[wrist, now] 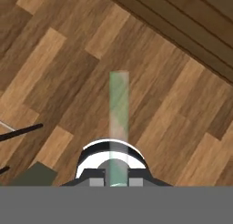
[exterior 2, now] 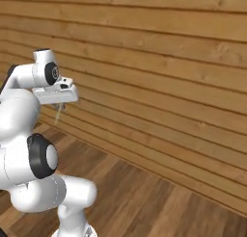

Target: Take a straw from the drawer in front and place it inside the glass cup on the dining counter.

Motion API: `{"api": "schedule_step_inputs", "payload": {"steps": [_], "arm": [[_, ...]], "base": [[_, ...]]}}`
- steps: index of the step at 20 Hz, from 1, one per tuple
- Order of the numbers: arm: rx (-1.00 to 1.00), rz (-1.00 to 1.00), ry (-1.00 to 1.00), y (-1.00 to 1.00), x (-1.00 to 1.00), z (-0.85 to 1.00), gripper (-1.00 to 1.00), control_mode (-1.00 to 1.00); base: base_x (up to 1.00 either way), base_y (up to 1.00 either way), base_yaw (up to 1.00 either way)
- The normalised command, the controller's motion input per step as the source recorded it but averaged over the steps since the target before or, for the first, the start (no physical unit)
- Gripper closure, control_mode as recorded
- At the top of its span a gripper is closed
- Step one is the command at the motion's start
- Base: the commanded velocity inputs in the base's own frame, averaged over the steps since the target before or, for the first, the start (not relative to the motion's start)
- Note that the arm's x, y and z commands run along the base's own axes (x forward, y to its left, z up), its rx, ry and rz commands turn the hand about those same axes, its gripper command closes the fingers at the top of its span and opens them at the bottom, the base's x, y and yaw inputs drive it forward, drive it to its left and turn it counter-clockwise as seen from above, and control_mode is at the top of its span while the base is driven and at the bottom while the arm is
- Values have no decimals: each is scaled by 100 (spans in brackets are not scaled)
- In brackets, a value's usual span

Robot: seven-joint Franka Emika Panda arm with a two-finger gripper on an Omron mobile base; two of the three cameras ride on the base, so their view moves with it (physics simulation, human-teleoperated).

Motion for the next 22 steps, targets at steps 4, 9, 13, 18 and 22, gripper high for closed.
{"api": "schedule_step_inputs", "payload": {"steps": [4, 9, 13, 18, 22], "arm": [[0, 0, 0, 0, 0, 0, 100, 100], [0, 0, 0, 0, 0, 0, 100, 100], [0, 0, 0, 0, 0, 0, 100, 100], [0, 0, 0, 0, 0, 0, 100, 100], [0, 0, 0, 0, 0, 0, 100, 100]], "base": [[100, -13, 52], [100, -16, 55], [100, -9, 61], [100, 0, 69], [100, 0, 68]]}}
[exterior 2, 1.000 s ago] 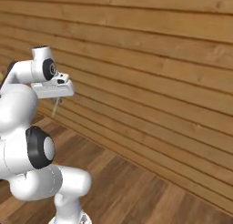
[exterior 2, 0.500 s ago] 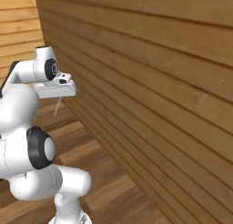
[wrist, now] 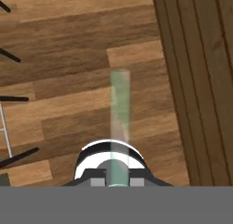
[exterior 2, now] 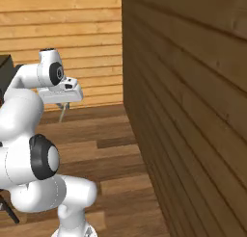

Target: Take a straw from the drawer in front and place it inside the glass cup on the dining counter.

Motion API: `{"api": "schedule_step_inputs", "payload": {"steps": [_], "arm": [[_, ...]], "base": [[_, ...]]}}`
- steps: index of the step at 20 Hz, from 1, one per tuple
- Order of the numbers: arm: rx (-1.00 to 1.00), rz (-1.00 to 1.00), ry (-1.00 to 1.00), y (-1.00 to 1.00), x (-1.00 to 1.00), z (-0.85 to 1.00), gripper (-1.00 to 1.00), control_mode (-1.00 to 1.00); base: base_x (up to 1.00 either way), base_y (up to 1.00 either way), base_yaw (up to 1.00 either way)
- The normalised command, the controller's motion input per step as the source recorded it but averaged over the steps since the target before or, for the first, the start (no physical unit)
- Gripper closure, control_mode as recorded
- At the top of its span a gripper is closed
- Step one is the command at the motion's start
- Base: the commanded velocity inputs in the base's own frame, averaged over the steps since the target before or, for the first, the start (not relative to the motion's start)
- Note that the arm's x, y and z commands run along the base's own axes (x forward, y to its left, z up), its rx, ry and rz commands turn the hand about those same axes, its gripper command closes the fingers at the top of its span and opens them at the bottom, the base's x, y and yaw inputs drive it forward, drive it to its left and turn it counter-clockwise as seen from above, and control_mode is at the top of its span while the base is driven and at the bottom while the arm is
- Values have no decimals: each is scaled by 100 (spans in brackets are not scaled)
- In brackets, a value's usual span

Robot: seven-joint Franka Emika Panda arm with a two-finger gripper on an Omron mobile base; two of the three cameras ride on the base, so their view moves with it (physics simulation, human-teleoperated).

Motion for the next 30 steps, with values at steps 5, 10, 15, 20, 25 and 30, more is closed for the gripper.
{"api": "schedule_step_inputs", "payload": {"steps": [5, 10, 15, 20, 25, 30], "arm": [[0, 0, 0, 0, 0, 0, 100, 100], [0, 0, 0, 0, 0, 0, 100, 100], [0, 0, 0, 0, 0, 0, 100, 100], [0, 0, 0, 0, 0, 0, 100, 100], [0, 0, 0, 0, 0, 0, 100, 100], [0, 0, 0, 0, 0, 0, 100, 100]], "base": [[100, -5, 62], [100, -16, 57], [100, -21, 57], [100, -25, 59], [96, -27, 61], [73, -24, 65]]}}
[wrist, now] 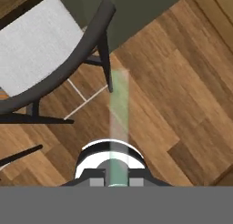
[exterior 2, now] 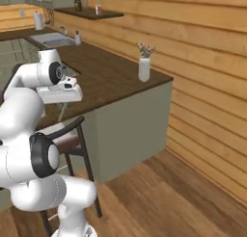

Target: Take a straw from the drawer in front and place it inside the glass cup on the dining counter.

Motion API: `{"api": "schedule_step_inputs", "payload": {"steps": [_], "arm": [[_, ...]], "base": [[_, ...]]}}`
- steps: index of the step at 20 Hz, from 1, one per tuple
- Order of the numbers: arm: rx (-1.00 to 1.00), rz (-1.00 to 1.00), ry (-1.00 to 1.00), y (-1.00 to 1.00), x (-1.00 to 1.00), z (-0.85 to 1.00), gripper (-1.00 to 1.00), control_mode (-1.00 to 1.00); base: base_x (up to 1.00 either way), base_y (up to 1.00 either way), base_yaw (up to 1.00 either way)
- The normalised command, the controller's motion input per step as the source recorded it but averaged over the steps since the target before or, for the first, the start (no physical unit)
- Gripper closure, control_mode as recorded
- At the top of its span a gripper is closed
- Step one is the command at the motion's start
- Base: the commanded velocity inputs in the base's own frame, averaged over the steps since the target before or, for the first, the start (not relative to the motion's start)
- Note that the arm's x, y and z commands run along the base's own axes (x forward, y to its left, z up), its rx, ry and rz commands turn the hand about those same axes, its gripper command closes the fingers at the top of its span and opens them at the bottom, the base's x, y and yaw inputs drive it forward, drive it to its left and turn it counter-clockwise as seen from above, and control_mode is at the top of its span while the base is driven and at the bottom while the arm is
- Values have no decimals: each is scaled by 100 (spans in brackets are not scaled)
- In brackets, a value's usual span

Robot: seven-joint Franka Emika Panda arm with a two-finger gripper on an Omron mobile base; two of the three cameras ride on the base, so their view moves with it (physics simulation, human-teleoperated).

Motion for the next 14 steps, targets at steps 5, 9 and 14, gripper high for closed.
{"api": "schedule_step_inputs", "payload": {"steps": [5, 9, 14], "arm": [[0, 0, 0, 0, 0, 0, 100, 100], [0, 0, 0, 0, 0, 0, 100, 100], [0, 0, 0, 0, 0, 0, 100, 100]], "base": [[28, -15, 75], [11, -17, 79], [46, -47, 63]]}}
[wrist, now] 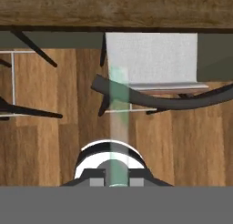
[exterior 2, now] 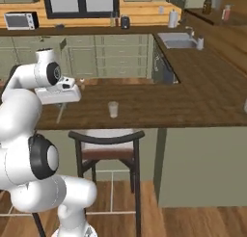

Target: Take a straw from the drawer in front and place it inside the glass cup on the dining counter.

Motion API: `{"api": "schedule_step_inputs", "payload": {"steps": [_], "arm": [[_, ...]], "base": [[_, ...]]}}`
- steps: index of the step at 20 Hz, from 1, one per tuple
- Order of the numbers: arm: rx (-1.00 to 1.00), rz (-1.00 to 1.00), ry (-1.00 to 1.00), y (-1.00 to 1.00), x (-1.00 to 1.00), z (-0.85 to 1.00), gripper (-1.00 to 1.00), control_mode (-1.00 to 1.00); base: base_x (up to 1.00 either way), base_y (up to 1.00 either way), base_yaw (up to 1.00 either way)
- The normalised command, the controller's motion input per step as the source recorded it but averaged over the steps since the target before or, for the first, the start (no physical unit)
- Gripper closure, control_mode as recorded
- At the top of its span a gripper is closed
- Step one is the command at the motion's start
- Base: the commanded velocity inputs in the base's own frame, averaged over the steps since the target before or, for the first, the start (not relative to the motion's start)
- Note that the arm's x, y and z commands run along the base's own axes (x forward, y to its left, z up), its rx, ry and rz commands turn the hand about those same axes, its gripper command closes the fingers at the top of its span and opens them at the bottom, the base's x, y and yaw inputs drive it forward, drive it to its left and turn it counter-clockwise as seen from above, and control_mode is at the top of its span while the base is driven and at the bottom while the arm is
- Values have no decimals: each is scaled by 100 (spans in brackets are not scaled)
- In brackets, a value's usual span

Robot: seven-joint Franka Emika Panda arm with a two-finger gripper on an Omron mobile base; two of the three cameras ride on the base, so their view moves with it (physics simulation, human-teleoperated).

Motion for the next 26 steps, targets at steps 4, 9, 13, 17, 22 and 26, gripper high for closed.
{"api": "schedule_step_inputs", "payload": {"steps": [4, 9, 13, 17, 22, 26], "arm": [[0, 0, 0, 0, 0, 0, 100, 100], [0, 0, 0, 0, 0, 0, 100, 100], [0, 0, 0, 0, 0, 0, 100, 100], [0, 0, 0, 0, 0, 0, 100, 100], [9, 0, 5, -3, 16, 10, 100, -100], [51, 23, 6, -51, 41, 38, 100, -100]], "base": [[46, -73, 37], [69, -72, 20], [95, -34, 6], [100, -3, -5], [80, 0, -10], [0, 0, 0]]}}
